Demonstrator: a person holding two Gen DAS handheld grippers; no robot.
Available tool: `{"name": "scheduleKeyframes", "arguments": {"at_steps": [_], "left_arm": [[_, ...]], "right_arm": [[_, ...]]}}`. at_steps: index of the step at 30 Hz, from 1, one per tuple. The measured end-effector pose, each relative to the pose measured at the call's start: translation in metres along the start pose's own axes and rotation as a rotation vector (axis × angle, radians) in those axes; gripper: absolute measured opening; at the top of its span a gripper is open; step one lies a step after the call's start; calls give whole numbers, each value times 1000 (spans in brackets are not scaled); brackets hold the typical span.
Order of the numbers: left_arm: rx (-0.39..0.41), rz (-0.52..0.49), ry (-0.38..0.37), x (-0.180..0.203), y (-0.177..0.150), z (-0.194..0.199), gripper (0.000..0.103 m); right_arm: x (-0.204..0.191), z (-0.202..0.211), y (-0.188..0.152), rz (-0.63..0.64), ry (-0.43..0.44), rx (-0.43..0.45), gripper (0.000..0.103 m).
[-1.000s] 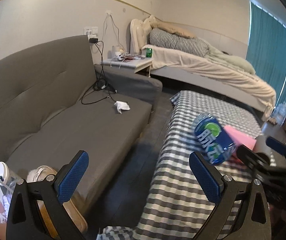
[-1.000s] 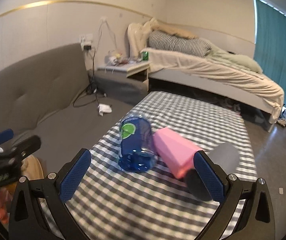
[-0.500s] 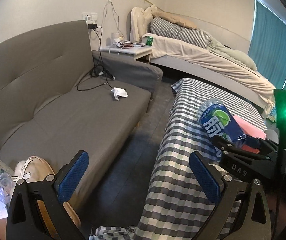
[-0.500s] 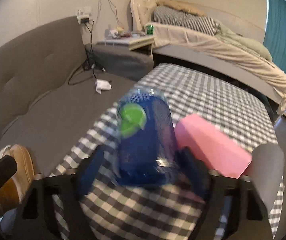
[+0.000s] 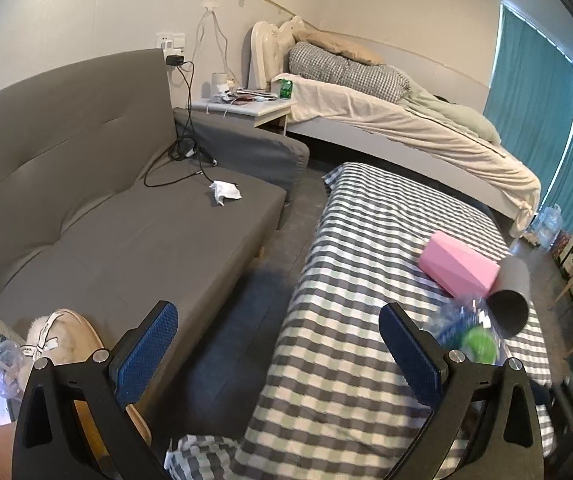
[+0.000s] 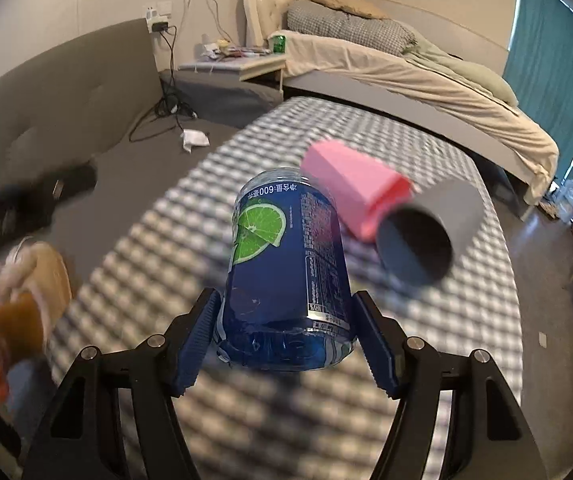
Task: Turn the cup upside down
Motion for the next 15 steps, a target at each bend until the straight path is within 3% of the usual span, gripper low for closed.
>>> {"name": "scheduleKeyframes", "arguments": {"at_steps": [5,10,15], "left_arm": [[-17,1,-21,4,-7,12,103],[-26,-47,11,13,-16,19,103],[-31,-88,56,24,-21,20,103]], "right_arm": [[-17,24,-29,14,-9,-22,67],[-21,26,-37,13,43,-43,70],[-4,53,-31,-38,67,27,85]]}}
Point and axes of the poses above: each gripper's, at about its wrist camera, not at the fingertips, and z roughly against the way its jaws point, x to its right, y to its top, the point moved 6 cm from there along -z, roughly the way its jaws point, and after that the axes turned 15 degrees about z, right-handed, at the moved point
